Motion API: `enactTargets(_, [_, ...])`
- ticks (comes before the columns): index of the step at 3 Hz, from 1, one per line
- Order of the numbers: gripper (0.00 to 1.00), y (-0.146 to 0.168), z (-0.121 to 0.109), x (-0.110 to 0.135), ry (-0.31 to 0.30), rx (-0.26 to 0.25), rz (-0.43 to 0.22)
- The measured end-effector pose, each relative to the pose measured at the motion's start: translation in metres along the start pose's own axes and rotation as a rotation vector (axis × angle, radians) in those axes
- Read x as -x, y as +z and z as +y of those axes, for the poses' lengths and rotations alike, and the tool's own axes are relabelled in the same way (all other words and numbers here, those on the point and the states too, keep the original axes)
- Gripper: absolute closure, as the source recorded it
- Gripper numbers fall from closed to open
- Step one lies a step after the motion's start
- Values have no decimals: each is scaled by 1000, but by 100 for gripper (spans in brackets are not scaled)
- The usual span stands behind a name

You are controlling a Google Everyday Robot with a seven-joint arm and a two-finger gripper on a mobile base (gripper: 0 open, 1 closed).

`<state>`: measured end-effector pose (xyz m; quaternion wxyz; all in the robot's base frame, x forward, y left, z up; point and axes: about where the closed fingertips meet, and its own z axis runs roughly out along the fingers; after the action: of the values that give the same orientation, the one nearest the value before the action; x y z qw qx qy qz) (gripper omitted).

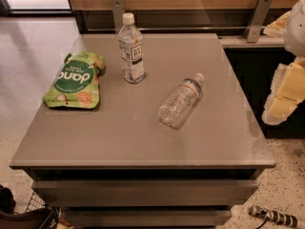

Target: Place water bottle upright

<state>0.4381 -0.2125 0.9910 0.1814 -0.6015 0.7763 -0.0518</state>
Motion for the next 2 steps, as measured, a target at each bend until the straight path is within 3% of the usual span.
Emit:
enactTargets(1, [0,0,0,0,0,0,0])
enactTargets(2, [0,4,-8,6,129,-15,-27])
